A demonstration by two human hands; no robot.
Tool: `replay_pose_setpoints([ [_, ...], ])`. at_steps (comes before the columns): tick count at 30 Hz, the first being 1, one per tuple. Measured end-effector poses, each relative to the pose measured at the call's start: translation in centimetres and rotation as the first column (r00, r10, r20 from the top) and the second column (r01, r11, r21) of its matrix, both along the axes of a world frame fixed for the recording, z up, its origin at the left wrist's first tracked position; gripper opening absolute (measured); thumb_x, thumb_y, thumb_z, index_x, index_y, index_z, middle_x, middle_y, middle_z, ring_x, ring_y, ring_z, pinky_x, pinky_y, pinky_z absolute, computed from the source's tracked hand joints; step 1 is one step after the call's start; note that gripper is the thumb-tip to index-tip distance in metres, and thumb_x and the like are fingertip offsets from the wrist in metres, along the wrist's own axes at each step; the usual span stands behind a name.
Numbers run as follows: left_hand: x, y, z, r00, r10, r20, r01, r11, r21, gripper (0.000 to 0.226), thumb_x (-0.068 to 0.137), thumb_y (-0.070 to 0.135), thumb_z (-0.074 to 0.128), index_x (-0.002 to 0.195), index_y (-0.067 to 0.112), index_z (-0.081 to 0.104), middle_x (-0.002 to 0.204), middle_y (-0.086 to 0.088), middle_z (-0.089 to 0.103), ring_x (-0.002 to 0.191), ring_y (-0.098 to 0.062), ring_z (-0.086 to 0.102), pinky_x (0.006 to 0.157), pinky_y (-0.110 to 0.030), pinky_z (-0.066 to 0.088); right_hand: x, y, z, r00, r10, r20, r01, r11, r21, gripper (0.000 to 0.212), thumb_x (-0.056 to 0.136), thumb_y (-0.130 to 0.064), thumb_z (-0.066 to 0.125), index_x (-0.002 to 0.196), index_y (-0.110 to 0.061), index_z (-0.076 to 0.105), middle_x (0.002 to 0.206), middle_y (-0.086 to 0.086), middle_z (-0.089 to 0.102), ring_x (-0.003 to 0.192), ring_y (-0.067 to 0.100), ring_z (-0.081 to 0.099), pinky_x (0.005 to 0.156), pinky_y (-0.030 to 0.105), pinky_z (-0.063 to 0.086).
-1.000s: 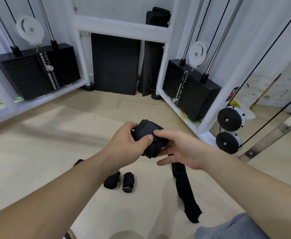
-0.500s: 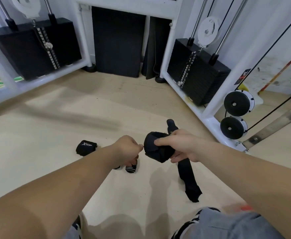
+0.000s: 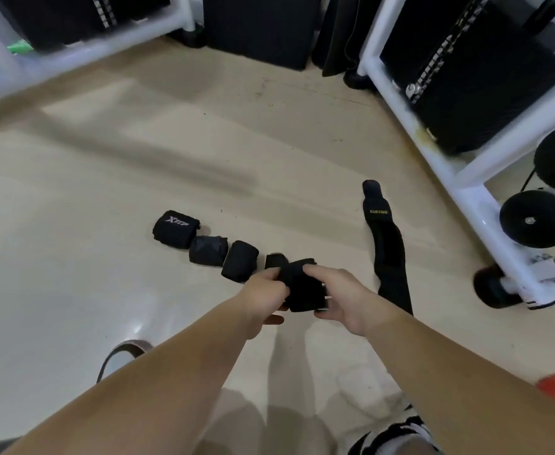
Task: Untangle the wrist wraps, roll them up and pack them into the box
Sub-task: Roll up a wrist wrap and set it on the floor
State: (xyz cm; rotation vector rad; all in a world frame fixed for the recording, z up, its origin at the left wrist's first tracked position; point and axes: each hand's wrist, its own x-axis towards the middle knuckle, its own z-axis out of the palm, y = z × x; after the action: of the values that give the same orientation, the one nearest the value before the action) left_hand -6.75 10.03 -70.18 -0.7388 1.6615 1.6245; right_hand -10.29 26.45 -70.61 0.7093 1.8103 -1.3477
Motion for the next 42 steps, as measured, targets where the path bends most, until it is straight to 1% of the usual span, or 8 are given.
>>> replay_pose_setpoints([
  [8,-1.5,2.2,-6.3,0.954,0.293,0.057,-0.296,0.954,0.042,0.035,0.097,-0.002,0.063,0.131,0.007,0.06,0.126,-0.019,0.068,0.114,-0.037,0.069,0.096,-0.049,0.061,-0.4,1.7,-4.6,0.99,-0.104,0.099,0.114,0.988,-0.101,0.047,0.085,-0.037,0.085,0.126,-0.019,0.073,0.122,0.002,0.077,0.121,0.021,0.067,0.114,0.046,0.048],
  [13,-1.8,2.9,-8.1,0.977,0.211,0.032,-0.21,0.977,-0.035,0.008,0.091,0.004,0.057,0.089,0.006,0.065,0.081,-0.011,0.056,0.079,-0.027,0.052,0.07,-0.038,0.046,-0.8,0.8,-7.6,0.963,-0.27,0.026,0.269,0.963,0.024,0.066,0.077,-0.037,0.094,0.127,-0.005,0.063,0.12,0.01,0.073,0.111,0.026,0.071,0.1,0.041,0.058],
  [18,-1.5,2.9,-9.1,0.995,0.094,-0.023,-0.096,0.976,-0.193,0.016,0.086,0.009,0.053,0.09,0.014,0.068,0.088,-0.011,0.067,0.079,-0.028,0.06,0.071,-0.039,0.052,-0.9,1.3,-9.8,0.98,-0.187,0.069,0.185,0.982,0.034,0.072,0.087,-0.046,0.084,0.141,-0.009,0.053,0.138,0.005,0.064,0.123,0.024,0.063,0.096,0.044,0.055],
  [23,-1.6,3.1,-6.9,0.974,0.118,-0.194,-0.183,0.913,-0.365,0.02,0.099,0.014,0.051,0.096,0.018,0.071,0.091,0.002,0.07,0.082,-0.021,0.065,0.078,-0.035,0.056,-1.1,1.9,-9.4,0.982,-0.189,0.027,0.186,0.978,0.098,0.048,0.1,-0.043,0.067,0.13,-0.006,0.062,0.12,0.012,0.068,0.111,0.027,0.067,0.103,0.048,0.055],
  [26,-1.2,4.6,-6.2,0.964,0.049,-0.263,-0.148,0.917,-0.371,0.018,0.103,0.016,0.052,0.102,0.02,0.069,0.09,0.009,0.067,0.081,-0.013,0.062,0.069,-0.025,0.046,-1.2,3.4,-9.3,0.988,-0.091,-0.127,0.122,0.957,0.264,0.03,0.101,-0.029,0.058,0.084,-0.005,0.059,0.08,0.015,0.051,0.075,0.021,0.05,0.076,0.036,0.052],
  [31,-0.6,8.0,-6.8,0.962,-0.069,-0.262,-0.009,0.958,-0.288,0.017,0.103,0.017,0.054,0.099,0.021,0.069,0.088,0.006,0.07,0.079,-0.017,0.065,0.07,-0.029,0.052,-0.4,8.4,-10.2,0.97,0.185,-0.158,-0.033,0.743,0.669,0.051,0.102,-0.034,0.057,0.149,-0.015,0.05,0.154,0.009,0.043,0.14,0.033,0.042,0.112,0.046,0.043],
  [35,0.2,10.0,-7.6,0.966,-0.164,-0.2,0.12,0.97,-0.212,0.018,0.1,0.014,0.055,0.093,0.022,0.07,0.09,-0.003,0.074,0.088,-0.033,0.073,0.085,-0.044,0.062,1.0,13.2,-11.9,0.974,0.225,0.008,-0.159,0.662,0.733,0.059,0.103,-0.042,0.051,0.155,-0.017,0.042,0.161,0.016,0.034,0.147,0.039,0.032,0.121,0.046,0.031],
  [42,3.0,11.2,-9.8,0.981,-0.18,-0.073,0.153,0.948,-0.277,0.02,0.097,0.014,0.053,0.089,0.025,0.068,0.092,-0.004,0.074,0.091,-0.033,0.073,0.087,-0.045,0.063,5.3,14.6,-11.3,0.903,0.421,0.091,-0.353,0.602,0.716,0.041,0.104,-0.048,0.049,0.09,-0.016,0.069,0.115,0.003,0.043,0.106,0.03,0.052,0.093,0.041,0.053],
])
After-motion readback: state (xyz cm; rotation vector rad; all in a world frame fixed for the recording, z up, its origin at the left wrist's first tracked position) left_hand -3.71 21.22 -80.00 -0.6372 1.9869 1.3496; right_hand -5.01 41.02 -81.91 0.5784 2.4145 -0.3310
